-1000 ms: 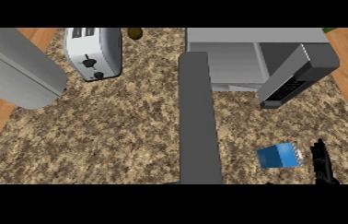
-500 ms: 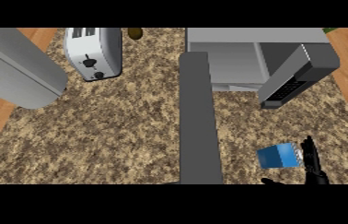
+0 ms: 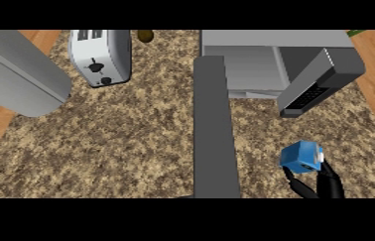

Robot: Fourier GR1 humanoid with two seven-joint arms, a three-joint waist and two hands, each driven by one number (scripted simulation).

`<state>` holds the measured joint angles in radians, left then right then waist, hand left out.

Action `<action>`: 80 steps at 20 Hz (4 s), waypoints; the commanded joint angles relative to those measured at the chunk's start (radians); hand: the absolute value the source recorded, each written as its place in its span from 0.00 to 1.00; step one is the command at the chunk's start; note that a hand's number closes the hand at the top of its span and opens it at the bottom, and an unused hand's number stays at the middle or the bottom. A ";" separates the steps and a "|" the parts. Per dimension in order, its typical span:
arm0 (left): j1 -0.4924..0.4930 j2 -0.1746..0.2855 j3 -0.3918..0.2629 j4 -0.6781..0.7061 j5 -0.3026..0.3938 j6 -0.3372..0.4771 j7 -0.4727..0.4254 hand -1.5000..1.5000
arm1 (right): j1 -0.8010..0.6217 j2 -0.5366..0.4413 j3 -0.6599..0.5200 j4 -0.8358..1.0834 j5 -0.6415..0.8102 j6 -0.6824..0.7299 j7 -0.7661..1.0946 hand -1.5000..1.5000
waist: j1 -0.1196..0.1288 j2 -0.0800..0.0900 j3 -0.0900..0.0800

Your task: Pick up the milk, place it into the microwave and close the microwave

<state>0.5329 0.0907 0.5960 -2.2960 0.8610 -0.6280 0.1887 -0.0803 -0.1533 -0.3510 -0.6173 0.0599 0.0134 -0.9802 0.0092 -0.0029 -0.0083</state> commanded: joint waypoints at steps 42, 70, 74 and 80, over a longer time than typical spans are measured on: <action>-0.144 0.023 0.038 0.074 0.047 -0.032 0.115 0.00 | -0.772 -0.087 0.015 0.459 0.101 -0.118 0.122 1.00 | 0.051 0.029 0.012; -0.280 0.080 0.010 0.150 0.017 -0.052 0.109 0.00 | -0.921 -0.265 0.022 0.513 0.163 -0.382 0.270 1.00 | 0.154 0.090 0.019; -0.307 0.091 -0.001 0.144 0.014 -0.042 0.113 0.00 | -0.930 -0.262 0.023 0.519 0.168 -0.407 0.280 1.00 | 0.164 0.101 0.021; -0.296 0.073 -0.005 0.165 -0.003 -0.056 0.107 0.00 | -0.942 -0.287 0.014 0.527 0.164 -0.397 0.298 1.00 | 0.186 0.100 0.019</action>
<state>0.2305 0.1764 0.5948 -2.1388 0.8673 -0.6745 0.3015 -1.0205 -0.4292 -0.3306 -0.0949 0.2272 -0.3804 -0.6906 0.1809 0.0970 0.0113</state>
